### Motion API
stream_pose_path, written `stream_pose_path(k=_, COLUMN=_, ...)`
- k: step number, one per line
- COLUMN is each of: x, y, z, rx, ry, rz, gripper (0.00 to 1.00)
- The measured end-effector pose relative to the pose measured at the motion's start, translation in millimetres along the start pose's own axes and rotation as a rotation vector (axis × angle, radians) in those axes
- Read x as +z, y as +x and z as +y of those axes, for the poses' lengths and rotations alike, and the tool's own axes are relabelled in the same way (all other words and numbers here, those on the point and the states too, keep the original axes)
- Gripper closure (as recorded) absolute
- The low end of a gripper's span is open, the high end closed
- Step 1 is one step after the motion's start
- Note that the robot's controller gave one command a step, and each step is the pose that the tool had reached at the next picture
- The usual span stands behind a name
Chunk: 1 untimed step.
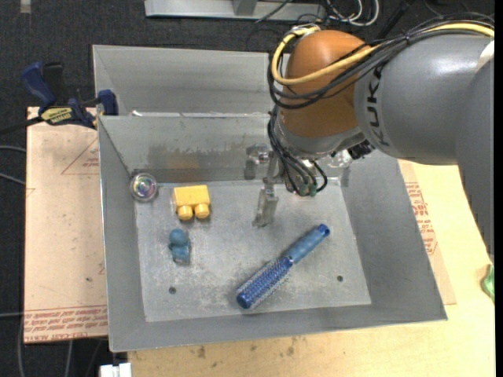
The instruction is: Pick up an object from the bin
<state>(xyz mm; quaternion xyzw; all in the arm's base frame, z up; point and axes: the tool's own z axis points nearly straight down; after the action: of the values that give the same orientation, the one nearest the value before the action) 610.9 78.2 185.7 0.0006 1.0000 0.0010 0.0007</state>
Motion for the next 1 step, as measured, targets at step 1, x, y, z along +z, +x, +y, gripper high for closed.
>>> stream_pose_path(k=1, x=30.5, y=67.6, z=-27.5, rx=-0.208, ry=0.002, rz=0.006, gripper=0.00)
